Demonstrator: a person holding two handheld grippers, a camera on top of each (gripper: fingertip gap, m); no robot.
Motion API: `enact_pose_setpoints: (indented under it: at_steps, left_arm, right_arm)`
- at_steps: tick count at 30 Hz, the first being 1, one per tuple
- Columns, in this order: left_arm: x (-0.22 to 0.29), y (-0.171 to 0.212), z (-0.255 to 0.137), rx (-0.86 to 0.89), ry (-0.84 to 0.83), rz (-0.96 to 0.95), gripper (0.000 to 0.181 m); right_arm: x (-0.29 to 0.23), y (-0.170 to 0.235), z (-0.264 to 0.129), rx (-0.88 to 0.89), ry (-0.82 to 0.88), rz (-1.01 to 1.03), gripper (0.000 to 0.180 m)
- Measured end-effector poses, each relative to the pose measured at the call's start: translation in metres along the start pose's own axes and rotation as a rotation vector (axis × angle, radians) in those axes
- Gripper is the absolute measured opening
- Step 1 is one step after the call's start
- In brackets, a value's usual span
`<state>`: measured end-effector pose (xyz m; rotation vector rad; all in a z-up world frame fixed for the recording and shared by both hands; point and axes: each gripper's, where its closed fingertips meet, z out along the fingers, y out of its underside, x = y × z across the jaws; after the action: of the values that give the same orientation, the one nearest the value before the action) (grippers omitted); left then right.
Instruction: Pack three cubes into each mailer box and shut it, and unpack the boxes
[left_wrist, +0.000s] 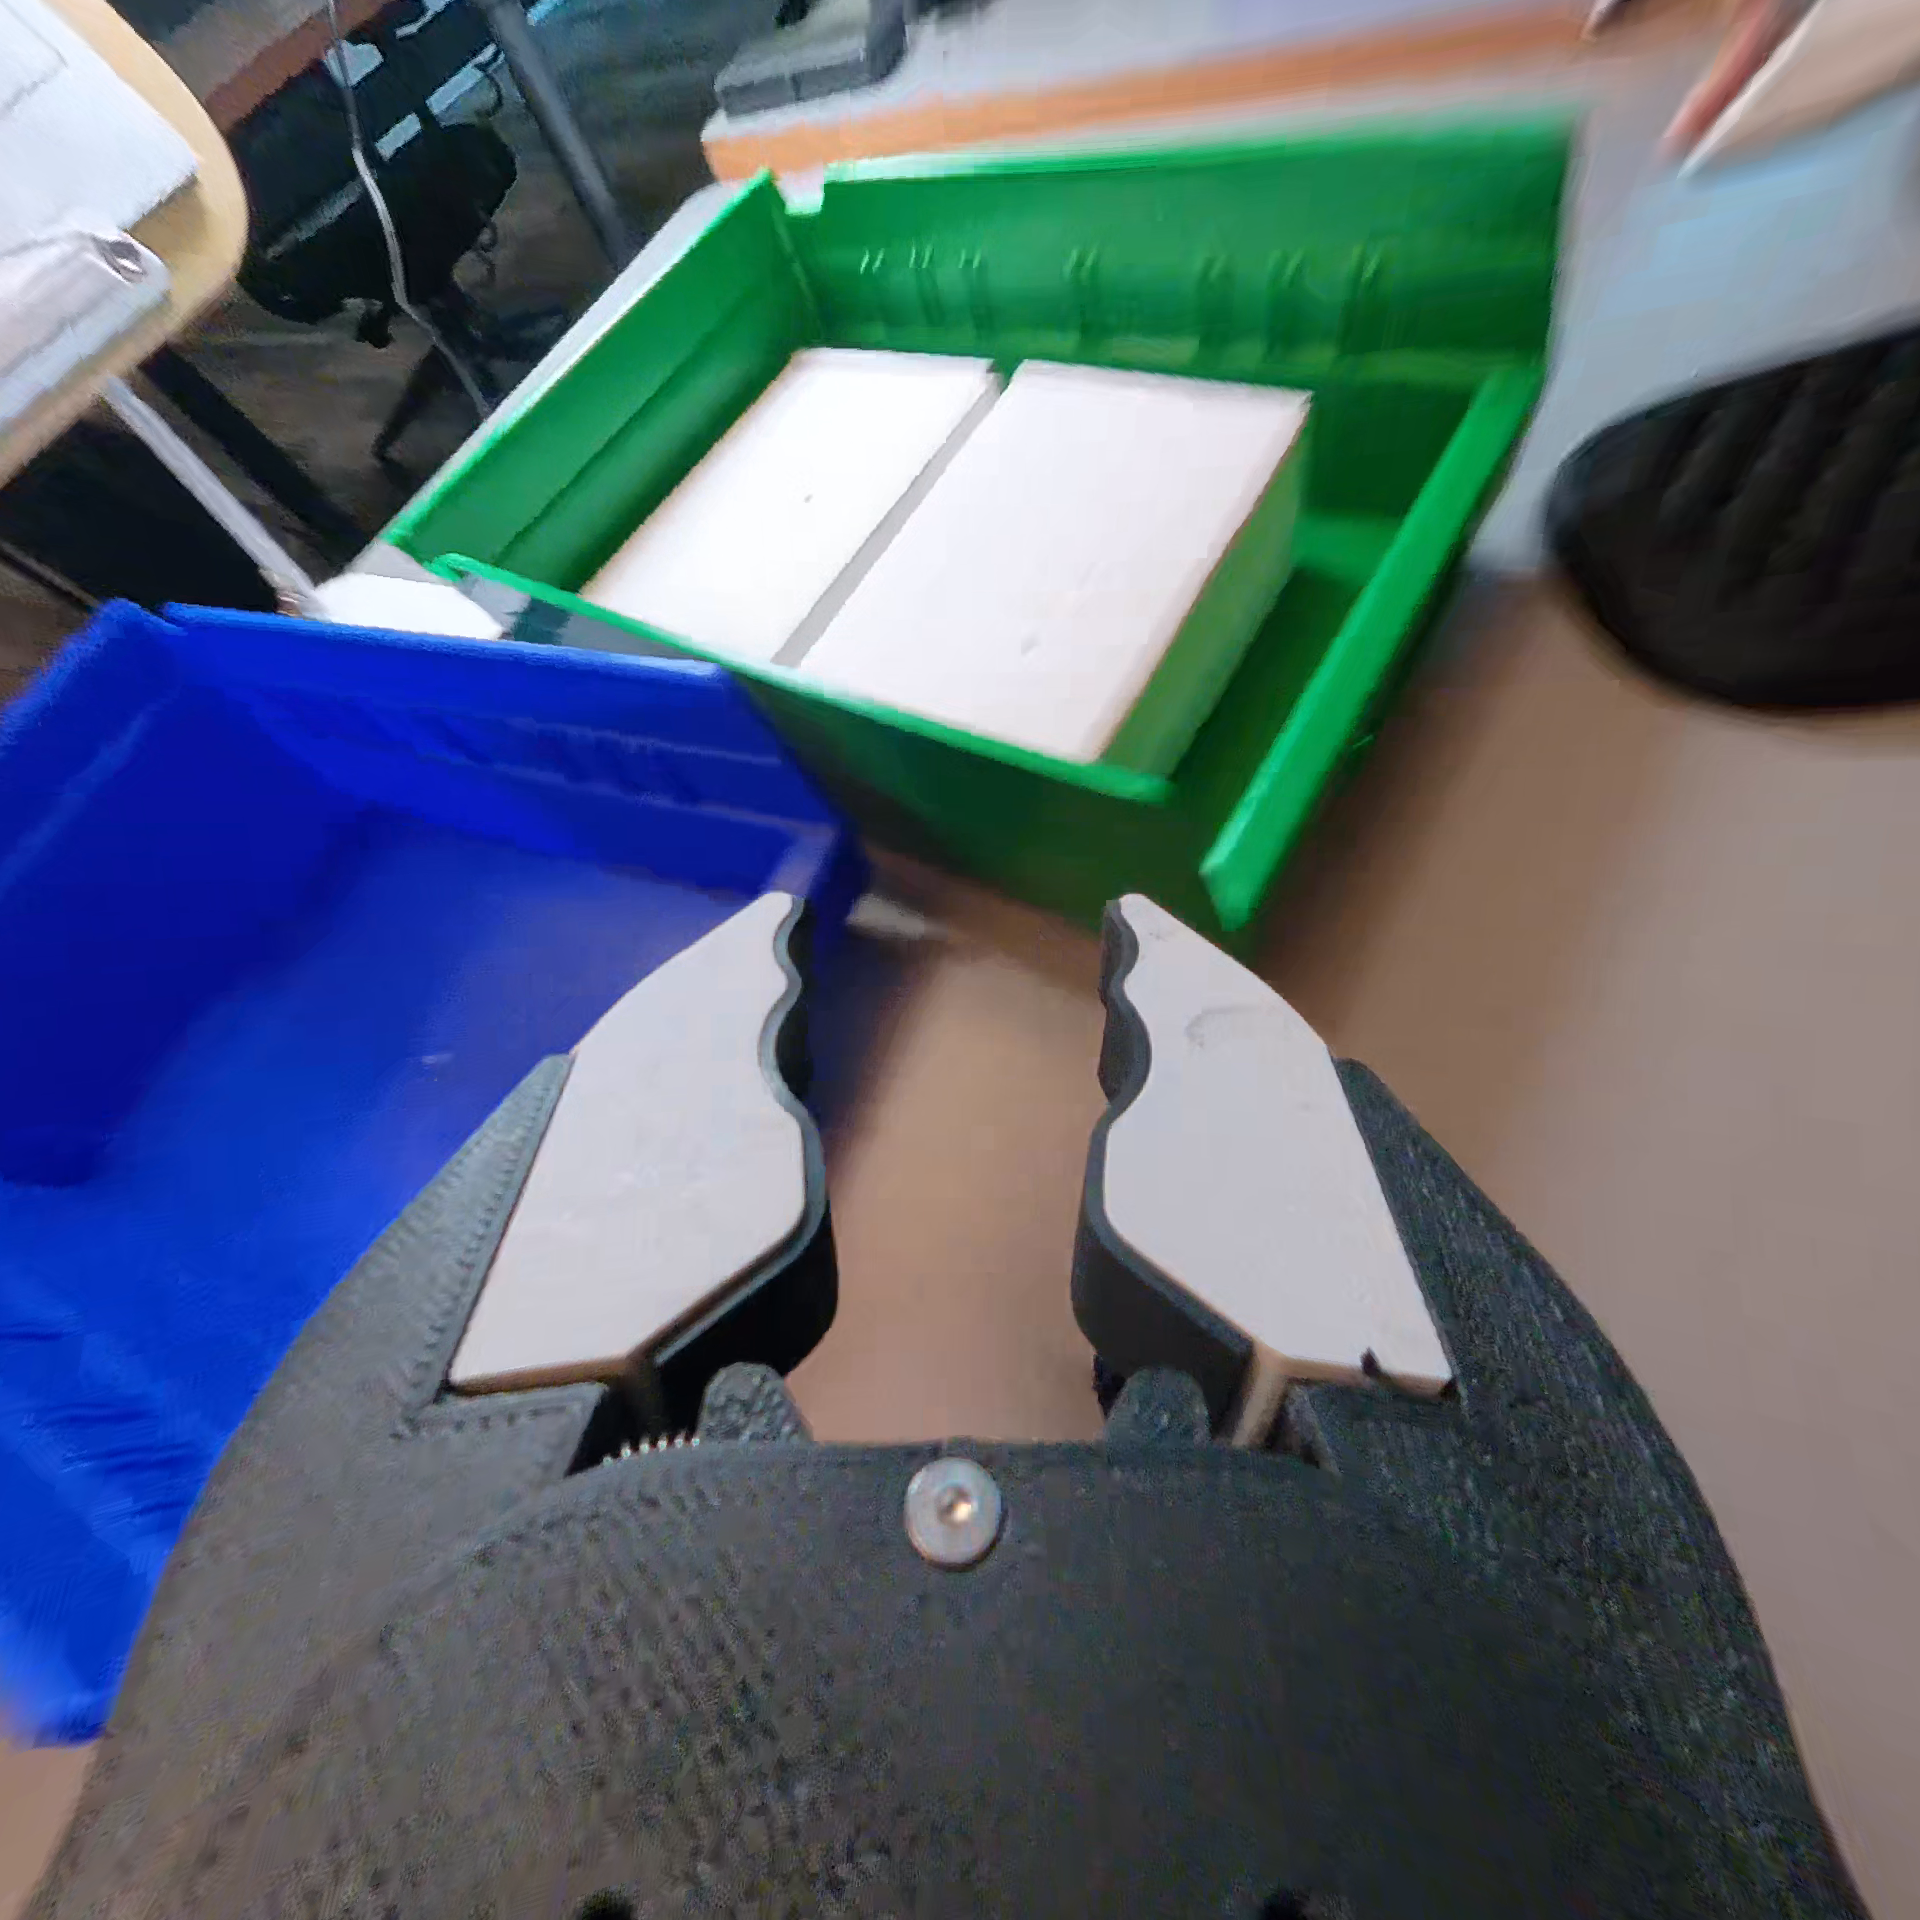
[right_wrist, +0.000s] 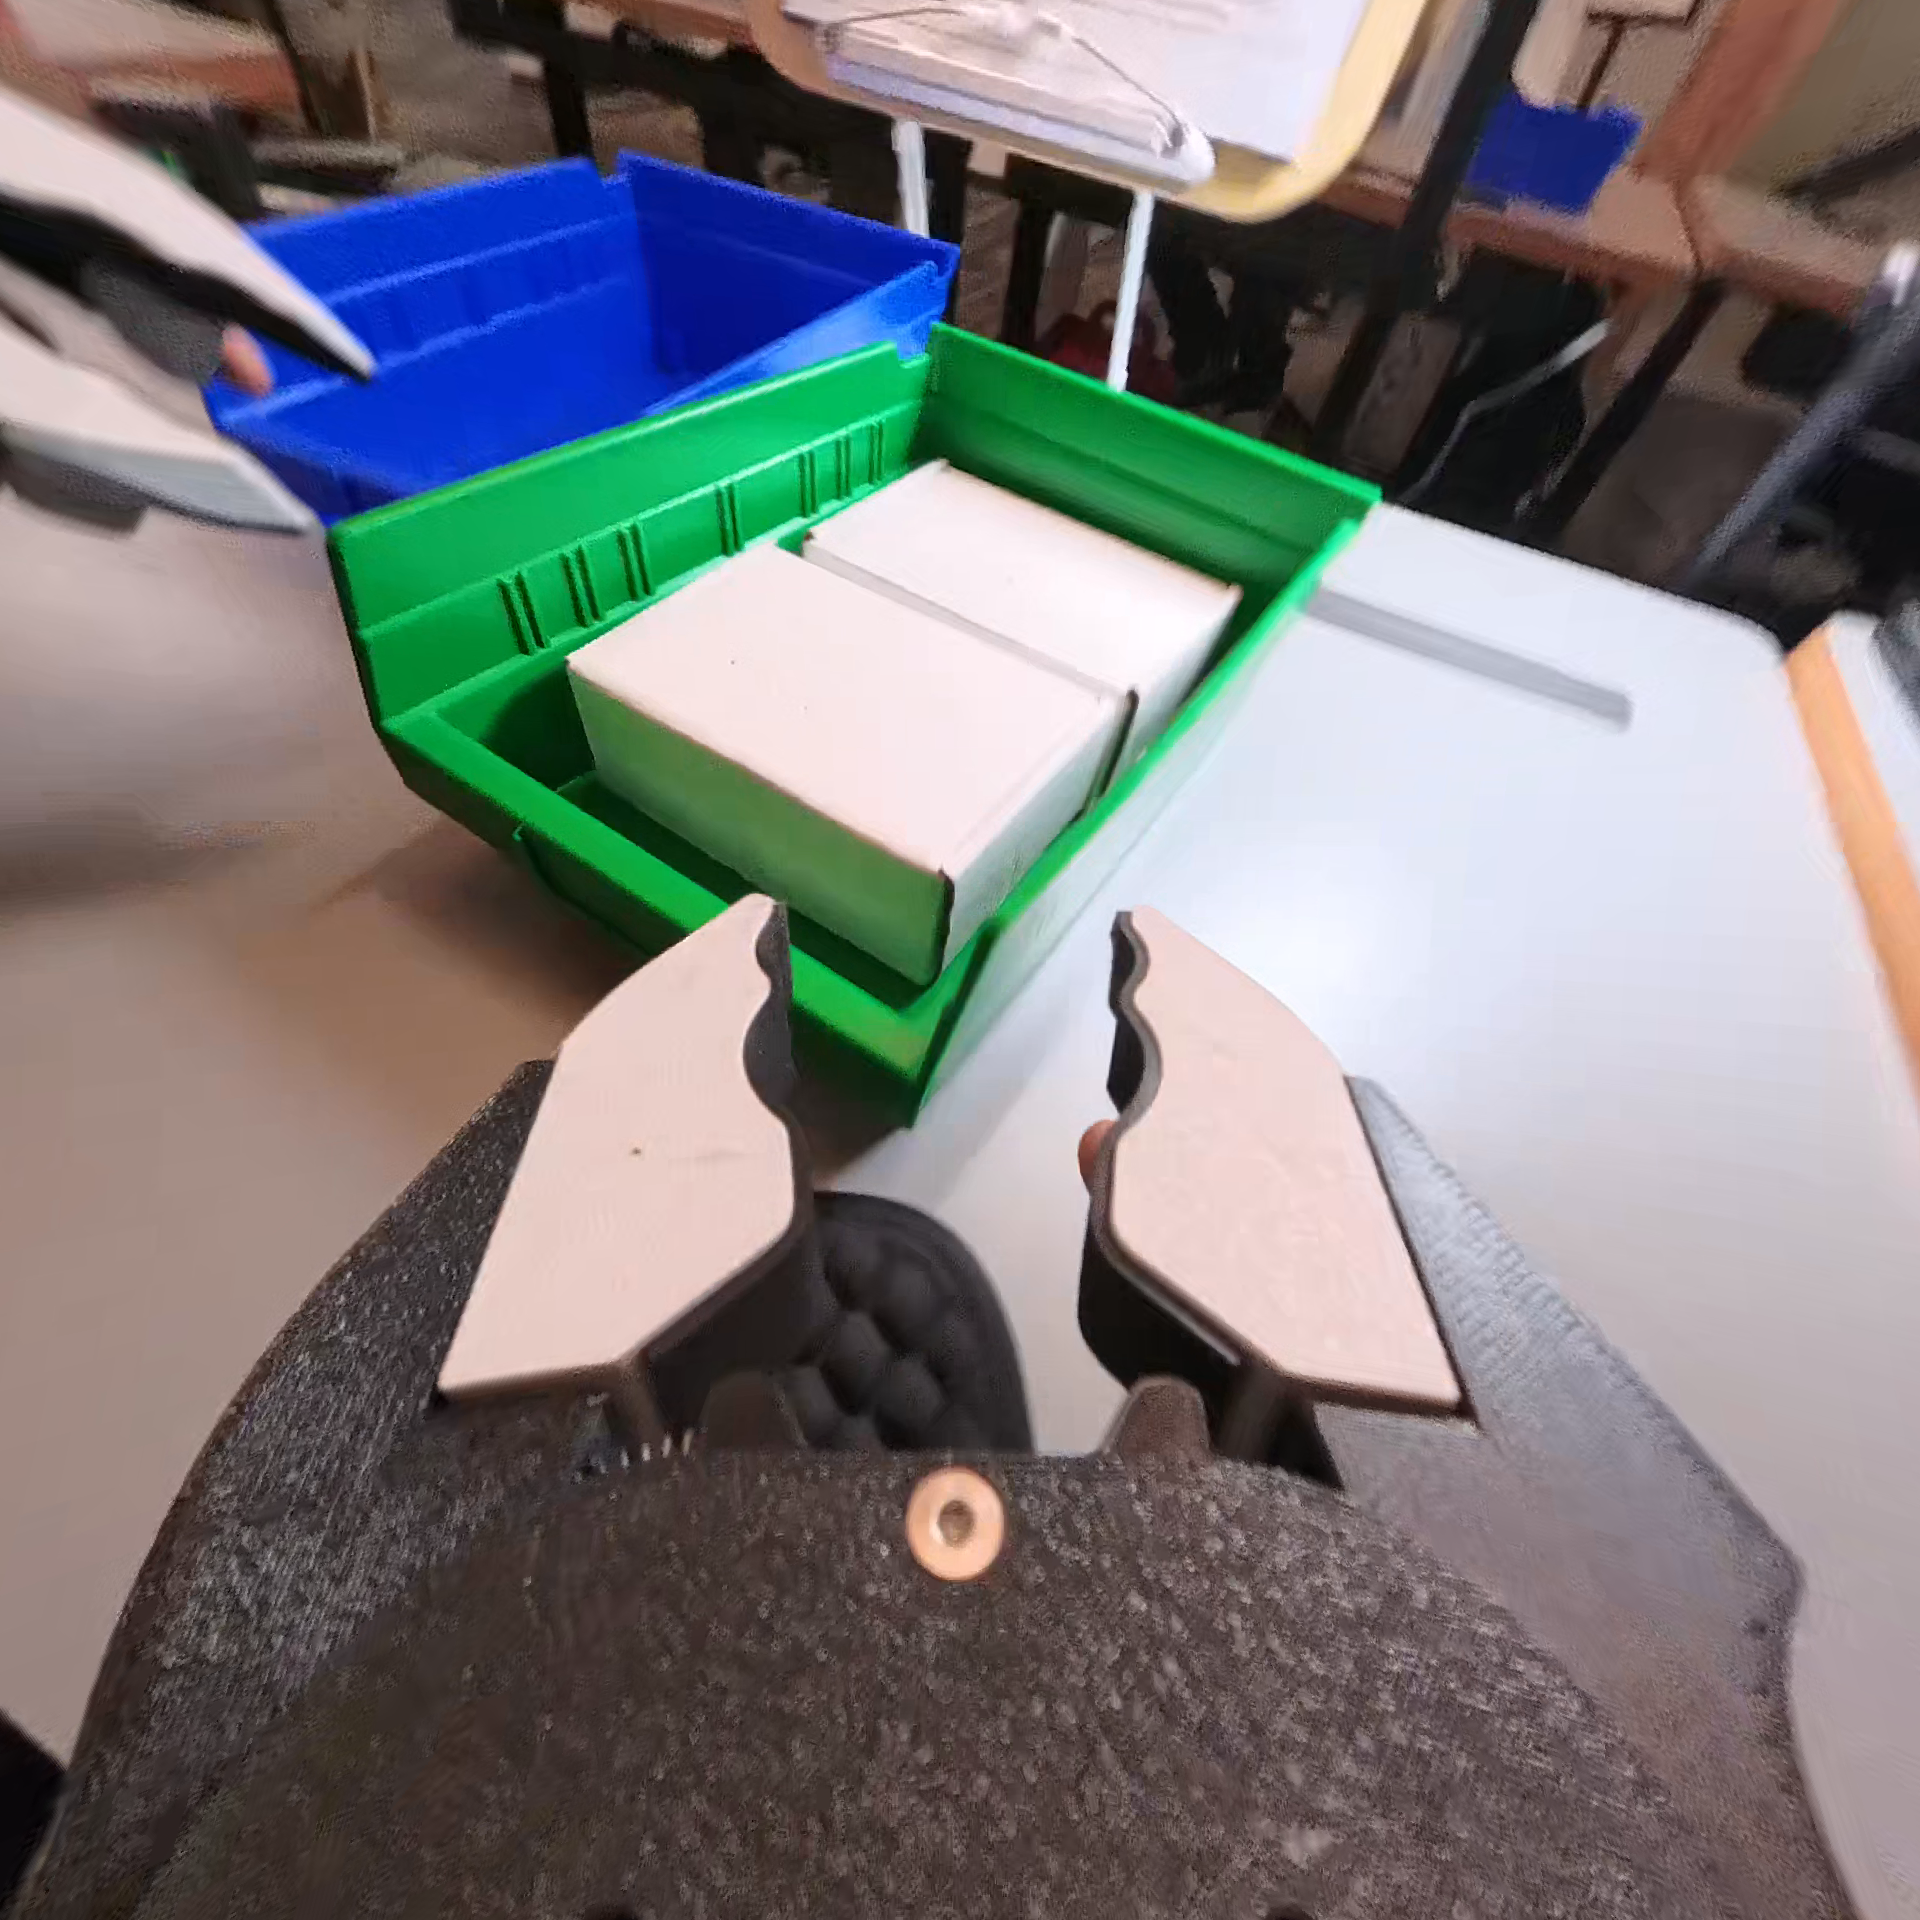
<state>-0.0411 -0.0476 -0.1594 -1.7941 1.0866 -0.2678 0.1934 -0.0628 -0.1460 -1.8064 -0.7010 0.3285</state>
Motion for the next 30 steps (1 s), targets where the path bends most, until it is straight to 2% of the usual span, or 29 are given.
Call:
enact_pose_setpoints:
  at_steps: [4, 7, 10, 13, 16, 23, 30]
  left_arm:
    - [0.044, -0.013, 0.002, 0.128, 0.097, -0.304, 0.059]
    - [0.061, -0.012, 0.019, 0.138, 0.072, -0.431, 0.061]
    - [0.063, -0.01, 0.04, 0.14, 0.006, -0.505, 0.057]
    - [0.044, -0.007, 0.053, 0.145, -0.127, -0.493, 0.044]
    - [0.031, -0.005, 0.057, 0.15, -0.184, -0.504, 0.028]
    - [0.02, -0.007, 0.061, 0.167, -0.225, -0.492, 0.022]
    - [0.027, -0.032, 0.041, 0.219, -0.227, -0.415, 0.022]
  right_arm:
    - [-0.002, 0.02, 0.014, 0.008, -0.021, 0.181, 0.063]
    - [-0.007, 0.023, 0.036, -0.008, -0.03, 0.268, 0.06]
    - [-0.004, 0.028, 0.052, -0.055, 0.039, 0.234, 0.055]
    - [0.0, 0.03, 0.055, -0.076, 0.107, 0.195, 0.049]
    - [0.007, 0.032, 0.056, -0.081, 0.154, 0.191, 0.04]
    - [0.02, 0.033, 0.055, -0.093, 0.272, 0.156, 0.011]
    - [0.02, 0.016, 0.036, -0.052, 0.291, 0.157, 0.011]
